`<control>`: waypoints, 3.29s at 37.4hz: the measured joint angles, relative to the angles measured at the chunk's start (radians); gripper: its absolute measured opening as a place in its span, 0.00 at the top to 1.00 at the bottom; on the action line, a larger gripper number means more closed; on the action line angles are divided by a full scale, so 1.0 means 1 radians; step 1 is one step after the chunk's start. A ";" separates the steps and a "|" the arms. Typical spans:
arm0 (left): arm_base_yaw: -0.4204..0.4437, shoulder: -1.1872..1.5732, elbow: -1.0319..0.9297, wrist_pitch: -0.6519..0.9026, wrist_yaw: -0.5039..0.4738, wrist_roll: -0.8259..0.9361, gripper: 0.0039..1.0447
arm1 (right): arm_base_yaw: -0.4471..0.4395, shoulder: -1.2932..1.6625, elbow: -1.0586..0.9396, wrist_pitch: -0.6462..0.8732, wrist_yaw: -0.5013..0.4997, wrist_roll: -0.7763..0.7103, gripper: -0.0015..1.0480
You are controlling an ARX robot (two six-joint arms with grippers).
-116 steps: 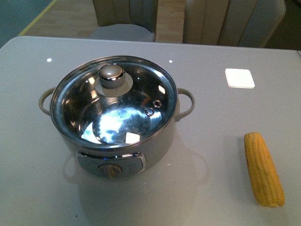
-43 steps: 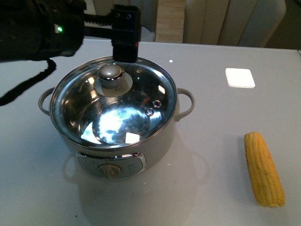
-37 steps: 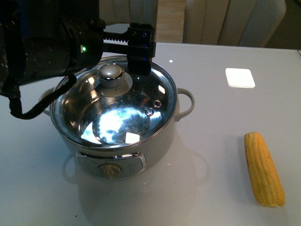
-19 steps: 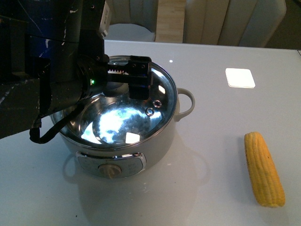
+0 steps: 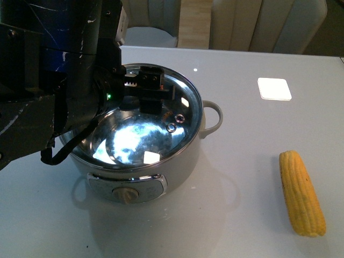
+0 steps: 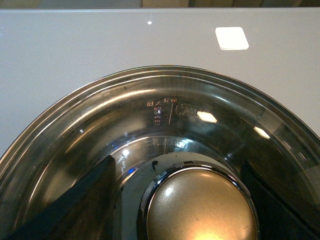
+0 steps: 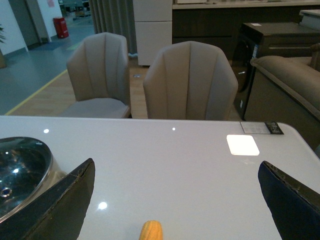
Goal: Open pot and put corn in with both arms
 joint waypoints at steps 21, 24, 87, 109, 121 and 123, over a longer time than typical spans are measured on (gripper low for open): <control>-0.016 -0.018 0.017 -0.027 -0.024 0.045 0.58 | 0.000 0.000 0.000 0.000 0.000 0.000 0.08; -0.016 -0.031 0.024 -0.051 -0.028 0.045 0.58 | 0.000 0.000 0.000 0.000 0.000 0.000 0.08; 0.811 0.040 -0.358 0.519 0.308 0.254 0.58 | 0.000 0.000 0.000 0.000 0.000 0.000 0.08; 0.798 0.490 -0.097 0.636 0.309 0.274 0.58 | 0.000 0.000 0.000 0.000 0.000 0.000 0.08; 0.798 0.565 -0.058 0.681 0.320 0.260 0.58 | 0.000 0.000 0.000 0.000 0.000 0.000 0.08; 0.798 0.570 -0.056 0.686 0.320 0.258 0.58 | 0.000 0.000 0.000 0.000 0.000 0.000 0.08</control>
